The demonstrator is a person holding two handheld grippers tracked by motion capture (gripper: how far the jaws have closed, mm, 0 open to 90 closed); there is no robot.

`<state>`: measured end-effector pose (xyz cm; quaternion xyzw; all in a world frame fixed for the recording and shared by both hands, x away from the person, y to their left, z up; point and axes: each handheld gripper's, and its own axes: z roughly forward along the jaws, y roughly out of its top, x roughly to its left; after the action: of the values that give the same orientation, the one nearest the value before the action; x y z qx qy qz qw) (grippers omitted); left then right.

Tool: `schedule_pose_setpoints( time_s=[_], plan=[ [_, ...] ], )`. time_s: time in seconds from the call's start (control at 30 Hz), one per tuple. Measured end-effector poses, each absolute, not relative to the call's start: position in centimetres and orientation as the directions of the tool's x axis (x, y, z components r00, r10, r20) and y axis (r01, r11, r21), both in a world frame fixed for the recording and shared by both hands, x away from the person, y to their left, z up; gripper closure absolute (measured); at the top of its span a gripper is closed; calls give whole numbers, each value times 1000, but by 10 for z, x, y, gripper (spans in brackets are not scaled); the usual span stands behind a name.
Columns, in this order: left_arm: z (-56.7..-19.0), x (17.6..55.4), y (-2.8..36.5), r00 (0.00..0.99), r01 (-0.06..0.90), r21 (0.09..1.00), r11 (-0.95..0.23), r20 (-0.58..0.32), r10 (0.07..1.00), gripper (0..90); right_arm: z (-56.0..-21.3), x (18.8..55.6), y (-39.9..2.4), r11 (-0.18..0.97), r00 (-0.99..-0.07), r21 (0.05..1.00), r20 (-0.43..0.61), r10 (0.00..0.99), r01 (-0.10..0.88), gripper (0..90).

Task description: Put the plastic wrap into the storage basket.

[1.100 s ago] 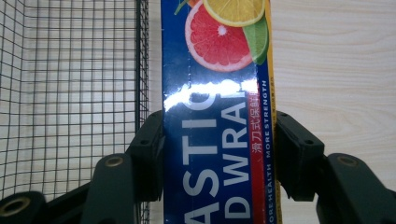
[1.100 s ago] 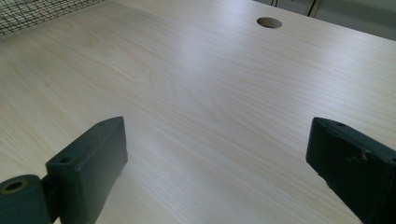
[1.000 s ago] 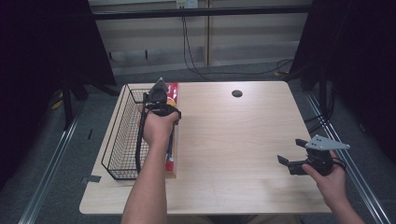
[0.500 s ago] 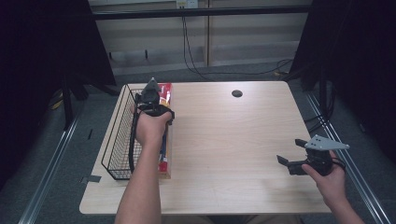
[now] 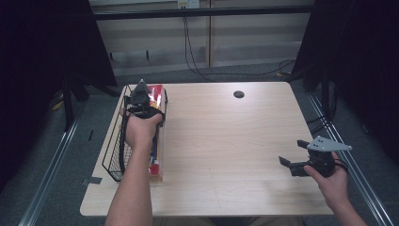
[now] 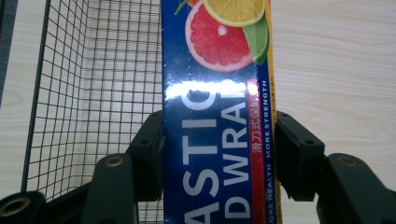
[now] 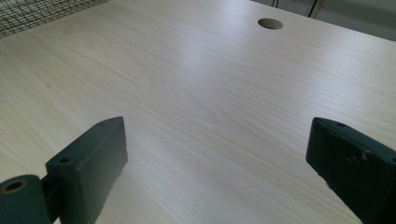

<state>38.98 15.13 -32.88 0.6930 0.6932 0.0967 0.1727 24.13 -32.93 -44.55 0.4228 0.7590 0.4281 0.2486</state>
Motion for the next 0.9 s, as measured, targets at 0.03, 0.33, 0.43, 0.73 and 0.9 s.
schedule_pose_setpoints(
  time_s=[0.03,0.33,0.43,0.73,0.9],
  plan=[
    [-329,390,152,17,927,374,23,-103,994,438,-445,241,-329,277,-520,861,-17,854,428,48],
    [-329,390,160,26,929,370,13,-101,995,437,-446,241,-328,278,-521,860,-16,854,428,48],
    [-330,389,161,18,929,369,22,-106,994,437,-446,241,-328,279,-520,859,-18,854,429,48],
    [-328,389,167,9,929,368,30,-103,995,437,-445,241,-329,278,-520,860,-17,854,428,48],
    [-328,389,171,13,932,361,24,-99,995,437,-446,242,-329,278,-523,861,-16,852,425,48]
  ],
)
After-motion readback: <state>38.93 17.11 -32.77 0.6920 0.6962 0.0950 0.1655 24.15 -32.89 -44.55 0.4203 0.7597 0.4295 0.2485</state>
